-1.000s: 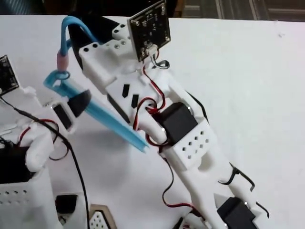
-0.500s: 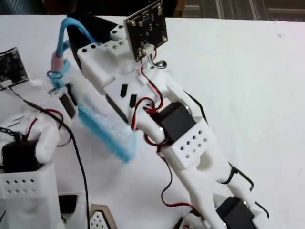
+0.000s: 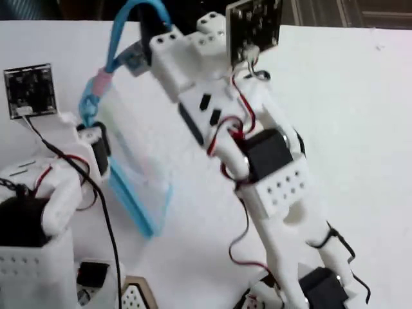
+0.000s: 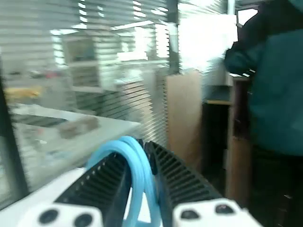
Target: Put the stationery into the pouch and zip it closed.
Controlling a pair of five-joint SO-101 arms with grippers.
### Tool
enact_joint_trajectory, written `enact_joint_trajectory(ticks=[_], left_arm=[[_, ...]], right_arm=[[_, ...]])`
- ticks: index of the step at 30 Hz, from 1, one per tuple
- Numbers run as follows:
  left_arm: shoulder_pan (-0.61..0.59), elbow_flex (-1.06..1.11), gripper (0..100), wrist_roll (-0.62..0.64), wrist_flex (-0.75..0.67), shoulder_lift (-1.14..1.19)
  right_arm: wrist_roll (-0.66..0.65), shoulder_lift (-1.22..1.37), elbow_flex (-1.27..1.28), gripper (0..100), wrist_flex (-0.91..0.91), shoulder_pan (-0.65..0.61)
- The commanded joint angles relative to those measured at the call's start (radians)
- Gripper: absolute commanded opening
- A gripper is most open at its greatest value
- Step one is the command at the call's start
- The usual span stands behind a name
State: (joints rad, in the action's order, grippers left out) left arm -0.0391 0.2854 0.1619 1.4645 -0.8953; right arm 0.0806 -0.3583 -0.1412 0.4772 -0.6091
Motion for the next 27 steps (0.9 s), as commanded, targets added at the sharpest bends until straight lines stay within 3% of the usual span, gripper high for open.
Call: enact_joint_trajectory(ticks=[1, 7, 13, 27], left_arm=[[0.077, -0.112, 2, -0.057, 0.080, -0.010], [0.159, -0.106, 2, -0.187, 0.112, -0.186], [0.162, -0.031, 2, -0.250, 0.169, -0.355], [0.162, -0.031, 2, -0.262, 0.252, -0.492]], right_arm=[[-0.008, 0.035, -0.035, 1.6, -0.076, 0.071], [-0.009, 0.145, -0.112, 1.6, -0.131, 0.202], [-0.005, 0.340, -0.236, 1.6, -0.131, 0.323], [-0.008, 0.881, -0.723, 1.6, -0.048, 0.507]])
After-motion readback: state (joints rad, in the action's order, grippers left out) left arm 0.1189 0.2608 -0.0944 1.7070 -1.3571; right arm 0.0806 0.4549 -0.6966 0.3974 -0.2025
